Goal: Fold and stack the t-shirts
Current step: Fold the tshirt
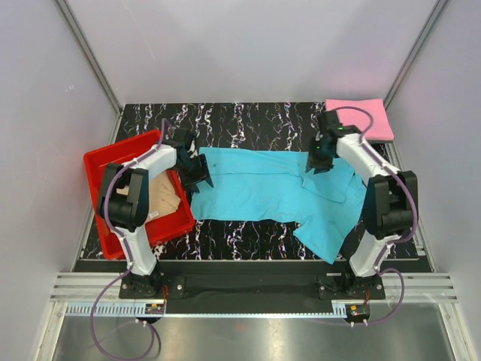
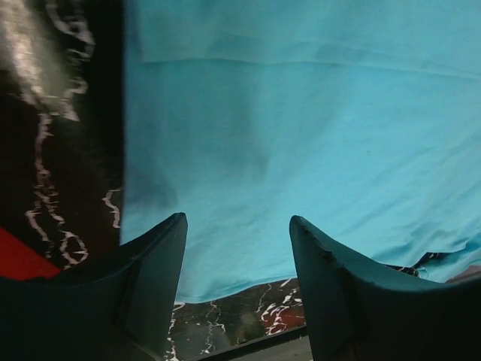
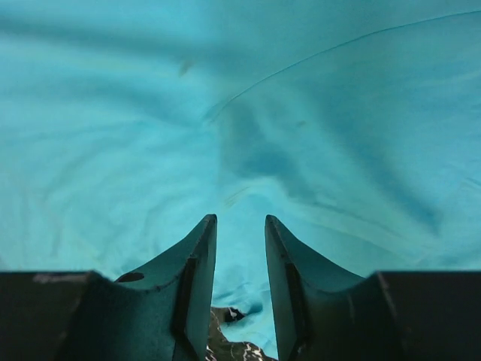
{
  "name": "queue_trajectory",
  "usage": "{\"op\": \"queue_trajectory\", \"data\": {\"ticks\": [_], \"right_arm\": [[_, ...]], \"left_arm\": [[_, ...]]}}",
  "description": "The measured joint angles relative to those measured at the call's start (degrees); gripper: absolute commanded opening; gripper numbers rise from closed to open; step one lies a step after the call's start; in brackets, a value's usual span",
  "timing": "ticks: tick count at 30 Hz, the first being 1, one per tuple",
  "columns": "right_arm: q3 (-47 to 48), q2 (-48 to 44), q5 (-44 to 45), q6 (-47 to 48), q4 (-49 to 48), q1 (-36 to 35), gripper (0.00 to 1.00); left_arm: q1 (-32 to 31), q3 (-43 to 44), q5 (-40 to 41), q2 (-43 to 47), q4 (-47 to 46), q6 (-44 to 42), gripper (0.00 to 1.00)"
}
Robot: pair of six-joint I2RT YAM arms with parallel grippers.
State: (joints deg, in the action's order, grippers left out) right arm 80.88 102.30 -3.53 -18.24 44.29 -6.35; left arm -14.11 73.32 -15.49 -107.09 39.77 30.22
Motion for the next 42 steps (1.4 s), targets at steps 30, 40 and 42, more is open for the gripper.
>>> {"op": "queue_trajectory", "data": {"ticks": [30,40,42], "right_arm": [[2.75,7.80,21.70,4.31,6.27,-18.51,0.36],[4.02,13.77,23.96,4.48,6.54,-18.58,0.13],[4.02,14.05,24.37,4.81,6.67,-18.62,0.04]], "left_arm": [[2.45,0.94,0.20,5.46,1.14,-2.03,0.63],[2.03,2.62,1.05,10.12,2.97,-3.30,0.63],[2.03,2.62,1.18,10.25,3.37,-3.30,0.63]]}}
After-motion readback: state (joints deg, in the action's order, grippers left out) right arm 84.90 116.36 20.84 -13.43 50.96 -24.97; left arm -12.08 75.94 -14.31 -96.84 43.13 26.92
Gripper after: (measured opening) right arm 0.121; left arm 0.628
